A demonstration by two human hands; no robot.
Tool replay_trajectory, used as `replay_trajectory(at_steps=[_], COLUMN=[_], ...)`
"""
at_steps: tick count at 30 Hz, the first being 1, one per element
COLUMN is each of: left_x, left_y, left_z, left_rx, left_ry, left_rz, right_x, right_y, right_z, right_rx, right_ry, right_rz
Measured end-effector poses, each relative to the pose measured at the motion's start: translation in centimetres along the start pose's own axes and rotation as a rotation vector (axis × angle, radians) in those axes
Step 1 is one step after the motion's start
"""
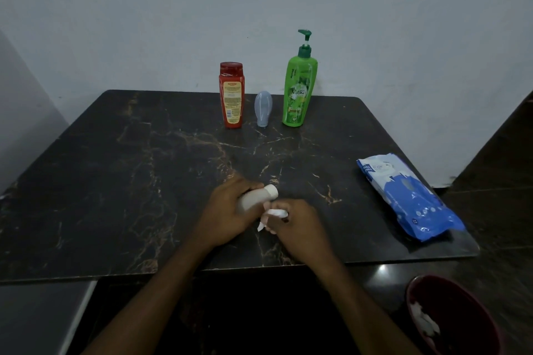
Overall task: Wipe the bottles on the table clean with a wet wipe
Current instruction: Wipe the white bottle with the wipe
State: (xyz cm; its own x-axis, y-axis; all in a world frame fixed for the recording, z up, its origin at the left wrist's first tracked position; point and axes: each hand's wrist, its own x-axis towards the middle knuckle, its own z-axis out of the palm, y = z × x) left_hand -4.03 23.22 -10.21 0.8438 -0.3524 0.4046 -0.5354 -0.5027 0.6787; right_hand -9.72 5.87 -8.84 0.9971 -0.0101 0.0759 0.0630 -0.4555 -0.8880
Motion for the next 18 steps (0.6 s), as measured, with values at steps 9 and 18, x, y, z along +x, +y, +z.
replay_trajectory(at_steps=[9,18], left_x=[0.1,0.3], left_y=[-0.5,-0.7], left_z=[0.2,0.7], left_rx=[0.150,0.244], left_ry=[-0.044,-0.138], left_rz=[0.019,0.005], right_x=[0.6,1.6], right_y=[1.5,2.7], right_z=[-2.2,-4.8], right_rx=[0.008,-0.181], right_ry=[0.059,0.189], right_rz=[0.027,-0.088])
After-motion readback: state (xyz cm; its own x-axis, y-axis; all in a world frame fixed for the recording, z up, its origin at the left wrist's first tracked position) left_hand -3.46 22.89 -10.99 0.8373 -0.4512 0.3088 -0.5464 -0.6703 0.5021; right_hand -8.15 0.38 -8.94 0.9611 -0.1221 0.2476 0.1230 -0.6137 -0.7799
